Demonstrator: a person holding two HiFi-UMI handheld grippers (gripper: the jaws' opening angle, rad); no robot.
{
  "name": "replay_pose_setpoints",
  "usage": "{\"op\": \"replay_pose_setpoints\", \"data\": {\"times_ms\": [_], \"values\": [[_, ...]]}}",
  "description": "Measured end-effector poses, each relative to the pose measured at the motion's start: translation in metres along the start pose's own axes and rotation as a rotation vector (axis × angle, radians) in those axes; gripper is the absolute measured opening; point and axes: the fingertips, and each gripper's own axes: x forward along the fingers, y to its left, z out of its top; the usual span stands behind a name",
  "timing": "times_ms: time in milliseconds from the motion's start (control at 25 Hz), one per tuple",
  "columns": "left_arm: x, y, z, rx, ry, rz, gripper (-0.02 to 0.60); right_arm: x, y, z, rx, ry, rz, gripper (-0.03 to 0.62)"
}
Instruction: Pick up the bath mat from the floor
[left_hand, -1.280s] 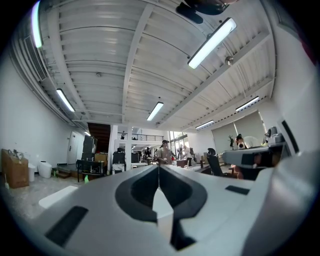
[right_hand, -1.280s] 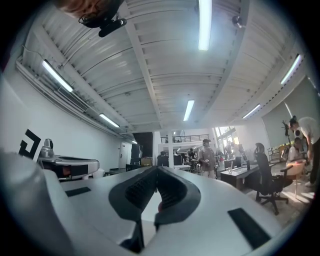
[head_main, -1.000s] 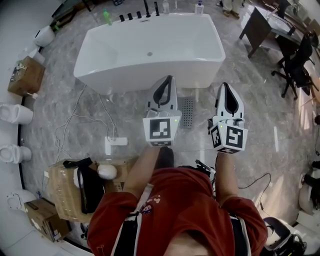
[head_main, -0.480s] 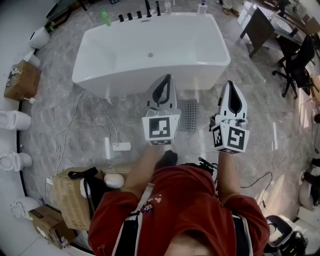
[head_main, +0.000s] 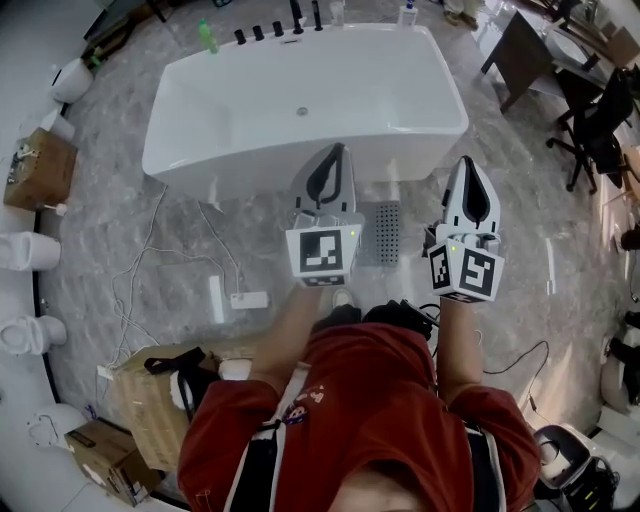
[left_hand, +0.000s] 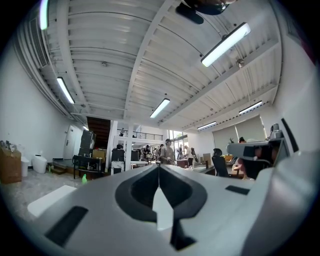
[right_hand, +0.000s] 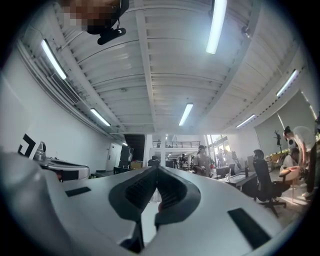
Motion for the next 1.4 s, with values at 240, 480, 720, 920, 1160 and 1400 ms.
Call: {"op": "replay_pose_setpoints", "data": {"times_ms": [240, 480, 720, 920, 1160, 1400], "values": [[0.022, -0.006, -0.008, -0.013, 0.017, -0.019, 0.015, 0.012, -0.016, -0.01, 0.003, 0.023, -0.02, 0.012], [0.045, -0.024, -0.014, -0.003, 0.034, -0.009, 0.015, 0.023, -0.048, -0.019, 0.01, 0.022, -0.024, 0.012], [0.067, -0.041, -0.021, 0.005, 0.065, 0.022, 0.015, 0.037, -0.081, -0.033, 0.03, 0.043, -0.006, 0.012], [0.088, -0.06, -0.034, 0.01, 0.088, 0.048, 0.015, 0.05, -0.113, -0.051, 0.052, 0.066, 0.002, 0.012], [0.1, -0.076, -0.058, 0.005, 0.117, 0.092, 0.015, 0.056, -0.138, -0.077, 0.029, 0.101, 0.02, 0.012], [0.1, -0.078, -0.105, -0.007, 0.191, 0.144, 0.015, 0.058, -0.139, -0.131, 0.005, 0.196, 0.078, 0.012]]}}
